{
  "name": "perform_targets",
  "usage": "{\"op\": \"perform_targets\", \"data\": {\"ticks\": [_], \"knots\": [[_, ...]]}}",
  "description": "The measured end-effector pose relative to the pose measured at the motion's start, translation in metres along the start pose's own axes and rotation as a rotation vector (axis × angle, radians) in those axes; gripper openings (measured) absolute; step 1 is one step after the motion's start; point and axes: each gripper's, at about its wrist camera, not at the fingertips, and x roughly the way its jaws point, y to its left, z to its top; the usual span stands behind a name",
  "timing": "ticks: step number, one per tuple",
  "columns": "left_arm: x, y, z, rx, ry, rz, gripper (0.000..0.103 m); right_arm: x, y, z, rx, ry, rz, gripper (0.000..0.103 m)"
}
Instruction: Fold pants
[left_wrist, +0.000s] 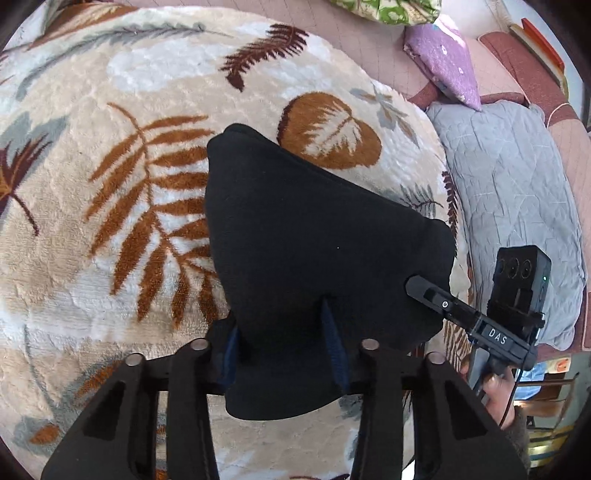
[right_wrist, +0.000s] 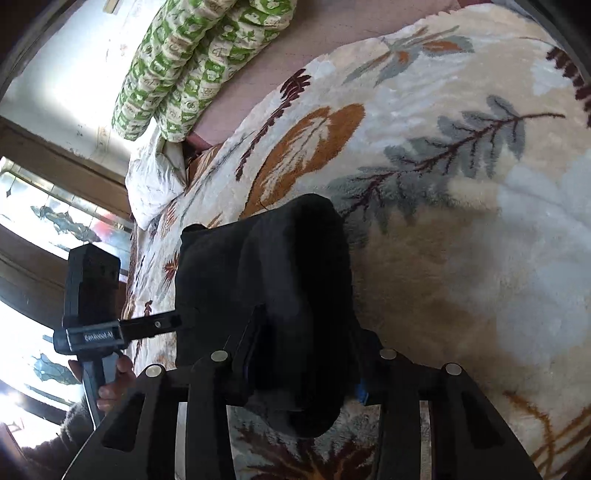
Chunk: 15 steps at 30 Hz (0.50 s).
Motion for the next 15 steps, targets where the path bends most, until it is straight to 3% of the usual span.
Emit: {"op": "perform_targets", "data": {"ticks": [3, 15], "knots": [[-0.013, -0.002, -0.008, 0.017, -0.043, 0.019, 0.028, -0.004, 0.011, -0.004, -0.023, -0.031, -0.037, 0.034], [-0.074, 0.004, -0.052, 0.050, -0.139, 0.074, 0.026, -0.028, 0.046, -0.049, 0.057, -0.097, 0.015, 0.031]]}}
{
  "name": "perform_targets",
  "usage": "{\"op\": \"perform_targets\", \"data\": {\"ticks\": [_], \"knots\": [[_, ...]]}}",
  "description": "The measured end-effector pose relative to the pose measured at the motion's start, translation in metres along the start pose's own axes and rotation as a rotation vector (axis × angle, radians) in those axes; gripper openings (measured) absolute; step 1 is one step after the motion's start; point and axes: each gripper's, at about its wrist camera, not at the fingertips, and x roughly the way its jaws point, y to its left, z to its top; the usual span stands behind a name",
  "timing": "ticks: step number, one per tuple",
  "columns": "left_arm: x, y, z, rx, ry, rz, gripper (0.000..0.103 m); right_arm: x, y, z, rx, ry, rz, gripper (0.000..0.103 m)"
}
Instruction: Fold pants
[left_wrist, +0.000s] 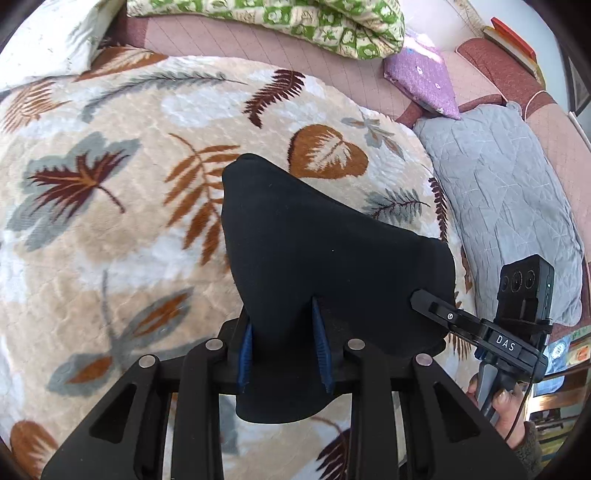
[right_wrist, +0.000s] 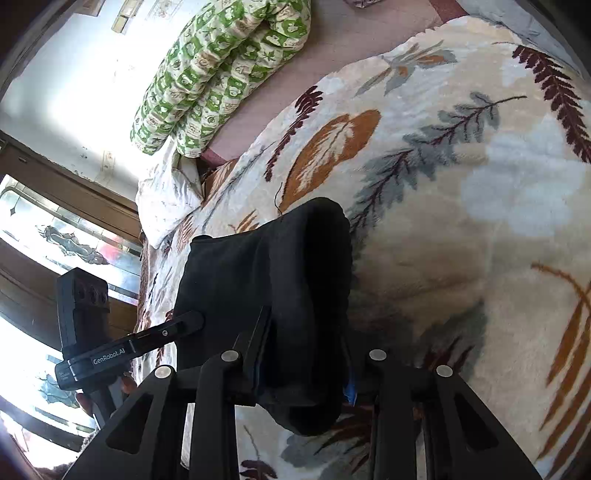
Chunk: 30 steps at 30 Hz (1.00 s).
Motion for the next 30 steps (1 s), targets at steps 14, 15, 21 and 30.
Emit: {"op": "perform_targets", "data": {"ticks": [14, 15, 21, 30], "knots": [[-0.098, 0.109, -0.032, -0.124, -0.109, 0.085, 0.026, 0.048, 0.100, -0.054, -0.015, 0.054, 0.082, 0.031], [-0.104, 0.117, -0.034, -0.135, -0.115, 0.093, 0.026, 0.056, 0.109, -0.056, -0.021, 0.065, 0.092, 0.031], [-0.123, 0.173, -0.047, -0.223, -0.122, 0.141, 0.026, 0.106, 0.164, -0.071, -0.060, 0.136, 0.152, 0.031], [-0.088, 0.195, -0.060, -0.261, -0.049, 0.168, 0.027, 0.149, 0.193, -0.077, -0.151, 0.165, 0.059, 0.031]]}}
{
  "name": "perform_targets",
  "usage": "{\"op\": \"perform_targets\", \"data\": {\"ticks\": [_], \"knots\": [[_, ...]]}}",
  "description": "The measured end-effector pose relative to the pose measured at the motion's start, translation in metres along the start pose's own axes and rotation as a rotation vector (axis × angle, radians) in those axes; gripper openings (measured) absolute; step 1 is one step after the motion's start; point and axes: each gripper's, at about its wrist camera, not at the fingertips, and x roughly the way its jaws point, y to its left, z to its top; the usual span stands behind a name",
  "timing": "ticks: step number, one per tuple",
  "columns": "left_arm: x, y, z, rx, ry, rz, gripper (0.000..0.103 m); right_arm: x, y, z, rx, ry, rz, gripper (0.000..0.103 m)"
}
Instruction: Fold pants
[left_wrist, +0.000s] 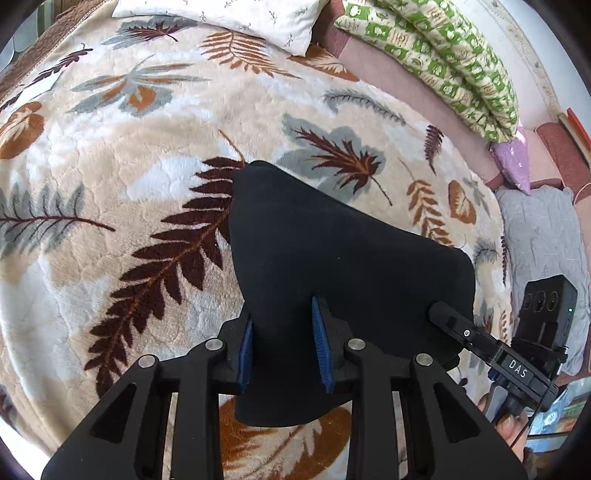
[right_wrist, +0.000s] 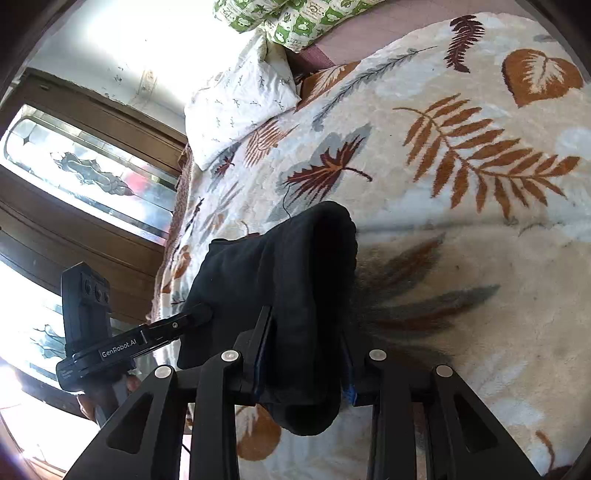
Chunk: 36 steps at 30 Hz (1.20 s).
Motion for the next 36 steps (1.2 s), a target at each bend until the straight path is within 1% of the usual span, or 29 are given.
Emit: {"op": "perform_targets", "data": {"ticks": [4, 5, 6, 7, 8, 9, 11, 13, 14, 17, 19, 20, 21, 22, 23, 24, 26, 28, 29, 31, 33, 36], "knots": [[0.008, -0.001, -0.003, 0.046, -0.005, 0.038, 0.034, 0.005, -0.008, -0.005, -0.031, -0.006, -0.058, 0.031], [0.009, 0.000, -0.004, 0.051, -0.006, 0.045, 0.038, 0.009, -0.010, -0.007, -0.037, -0.001, -0.071, 0.032], [0.010, 0.002, -0.004, 0.050, -0.007, 0.057, 0.049, 0.010, -0.011, -0.011, -0.048, -0.001, -0.082, 0.034], [0.010, 0.004, -0.005, 0.043, -0.012, 0.074, 0.054, 0.011, -0.013, -0.013, -0.057, -0.006, -0.094, 0.037], [0.009, 0.007, -0.005, 0.037, -0.013, 0.075, 0.059, 0.012, -0.016, -0.014, -0.056, -0.011, -0.102, 0.044], [0.010, 0.009, -0.003, 0.034, -0.007, 0.065, 0.059, 0.013, -0.019, -0.014, -0.043, -0.015, -0.103, 0.049], [0.006, 0.013, -0.005, 0.012, 0.003, 0.053, 0.059, 0.011, -0.026, -0.013, -0.008, -0.018, -0.081, 0.049], [0.000, 0.013, -0.008, 0.009, -0.006, 0.067, 0.059, 0.006, -0.025, -0.012, -0.006, -0.024, -0.095, 0.053], [-0.006, 0.012, -0.011, 0.013, -0.019, 0.084, 0.059, 0.000, -0.022, -0.013, -0.014, -0.034, -0.108, 0.056], [-0.022, 0.009, -0.021, 0.022, -0.069, 0.120, 0.059, -0.024, -0.011, -0.016, -0.029, -0.081, -0.156, 0.056], [-0.033, 0.001, -0.032, 0.037, -0.104, 0.148, 0.059, -0.044, 0.002, -0.021, -0.062, -0.116, -0.189, 0.057], [-0.037, -0.003, -0.036, 0.044, -0.117, 0.156, 0.059, -0.052, 0.009, -0.024, -0.075, -0.126, -0.208, 0.064], [-0.042, -0.009, -0.043, 0.052, -0.133, 0.162, 0.059, -0.060, 0.016, -0.028, -0.091, -0.137, -0.229, 0.074], [-0.047, -0.015, -0.050, 0.064, -0.151, 0.171, 0.059, -0.068, 0.024, -0.035, -0.105, -0.150, -0.260, 0.079], [-0.050, -0.021, -0.058, 0.079, -0.166, 0.185, 0.059, -0.075, 0.031, -0.042, -0.116, -0.165, -0.303, 0.088], [-0.053, -0.027, -0.068, 0.092, -0.178, 0.203, 0.059, -0.080, 0.036, -0.049, -0.121, -0.177, -0.337, 0.095], [-0.054, -0.034, -0.085, 0.104, -0.189, 0.215, 0.059, -0.089, 0.045, -0.066, -0.119, -0.207, -0.414, 0.102], [-0.053, -0.038, -0.100, 0.105, -0.196, 0.222, 0.059, -0.096, 0.047, -0.085, -0.106, -0.226, -0.490, 0.103], [-0.052, -0.039, -0.108, 0.104, -0.197, 0.230, 0.059, -0.098, 0.047, -0.095, -0.103, -0.222, -0.506, 0.103], [-0.049, -0.043, -0.121, 0.102, -0.196, 0.244, 0.059, -0.103, 0.043, -0.113, -0.107, -0.219, -0.518, 0.103], [-0.047, -0.047, -0.135, 0.100, -0.209, 0.267, 0.059, -0.110, 0.040, -0.133, -0.117, -0.245, -0.541, 0.103], [-0.047, -0.052, -0.148, 0.090, -0.234, 0.305, 0.059, -0.119, 0.033, -0.156, -0.107, -0.287, -0.575, 0.103]]}}
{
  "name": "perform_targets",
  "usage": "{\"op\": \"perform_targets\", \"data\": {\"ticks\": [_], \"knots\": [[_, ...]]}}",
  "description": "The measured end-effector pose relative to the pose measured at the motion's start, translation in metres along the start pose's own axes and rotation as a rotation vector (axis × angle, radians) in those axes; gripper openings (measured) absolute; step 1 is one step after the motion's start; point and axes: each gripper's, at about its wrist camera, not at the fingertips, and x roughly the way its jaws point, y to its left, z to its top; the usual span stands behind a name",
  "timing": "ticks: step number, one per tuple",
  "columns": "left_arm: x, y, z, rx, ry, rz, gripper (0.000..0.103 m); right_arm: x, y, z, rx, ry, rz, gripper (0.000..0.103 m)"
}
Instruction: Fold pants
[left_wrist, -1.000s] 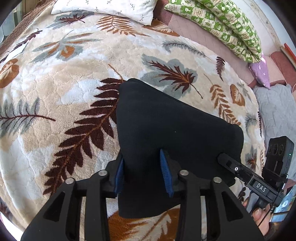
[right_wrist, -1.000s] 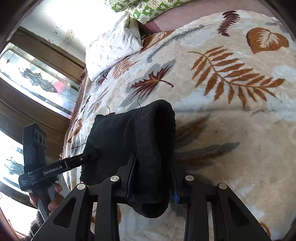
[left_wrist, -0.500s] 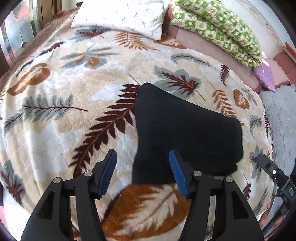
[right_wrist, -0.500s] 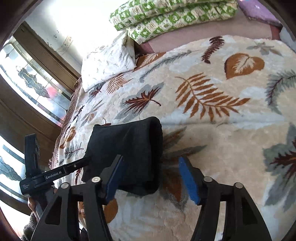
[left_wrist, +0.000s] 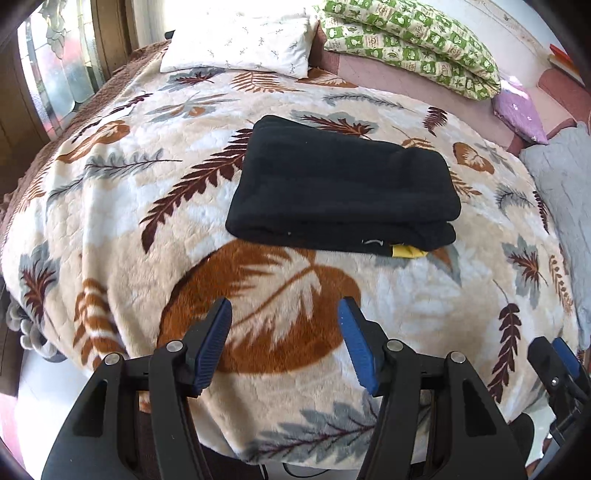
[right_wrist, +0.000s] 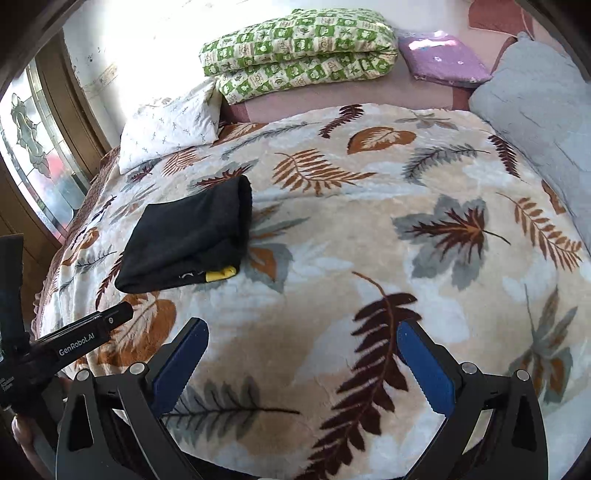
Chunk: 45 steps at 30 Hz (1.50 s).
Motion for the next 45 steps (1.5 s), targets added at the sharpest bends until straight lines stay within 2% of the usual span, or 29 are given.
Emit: {"op": "perform_targets", "data": {"ticks": [4, 7, 10, 14, 16, 17, 18, 21, 26, 31, 33, 36, 40, 45], "knots": [[-0.006, -0.005, -0.010, 0.004, -0.036, 0.043, 0.059, -0.015, -0.008, -0.009, -0.006, -0.042, -0.019, 0.103], [-0.009, -0.009, -0.014, 0.050, -0.056, 0.092, 0.059, -0.030, -0.005, -0.007, -0.052, -0.118, -0.062, 0.103], [-0.011, -0.012, -0.015, 0.113, -0.094, 0.152, 0.059, -0.037, 0.000, -0.007, -0.088, -0.153, -0.060, 0.103], [-0.015, -0.006, -0.012, 0.124, -0.114, 0.164, 0.059, -0.030, 0.013, -0.009, -0.124, -0.121, -0.030, 0.103], [-0.017, -0.004, -0.010, 0.111, -0.114, 0.168, 0.065, -0.026, 0.019, -0.012, -0.140, -0.112, -0.026, 0.103], [-0.019, -0.002, -0.010, 0.101, -0.118, 0.174, 0.072, -0.025, 0.020, -0.013, -0.143, -0.107, -0.021, 0.103], [-0.021, -0.002, -0.010, 0.093, -0.128, 0.175, 0.072, -0.023, 0.021, -0.014, -0.141, -0.102, -0.018, 0.103], [-0.033, -0.001, -0.012, 0.079, -0.190, 0.166, 0.072, -0.023, 0.018, -0.015, -0.129, -0.099, -0.019, 0.103], [-0.046, -0.002, -0.012, 0.078, -0.225, 0.111, 0.072, -0.024, 0.010, -0.014, -0.100, -0.092, -0.020, 0.103], [-0.049, -0.002, -0.012, 0.081, -0.211, 0.041, 0.072, -0.026, 0.010, -0.016, -0.101, -0.092, -0.021, 0.103], [-0.050, -0.001, -0.011, 0.065, -0.197, 0.010, 0.083, -0.028, 0.013, -0.016, -0.114, -0.097, -0.024, 0.103], [-0.055, 0.002, -0.012, 0.038, -0.211, -0.047, 0.083, -0.031, 0.016, -0.017, -0.128, -0.101, -0.029, 0.103], [-0.065, 0.001, -0.011, 0.030, -0.255, -0.051, 0.083, -0.033, 0.015, -0.018, -0.124, -0.100, -0.032, 0.103], [-0.060, -0.003, -0.007, 0.054, -0.221, -0.049, 0.083, -0.034, 0.010, -0.017, -0.106, -0.098, -0.035, 0.103]]}}
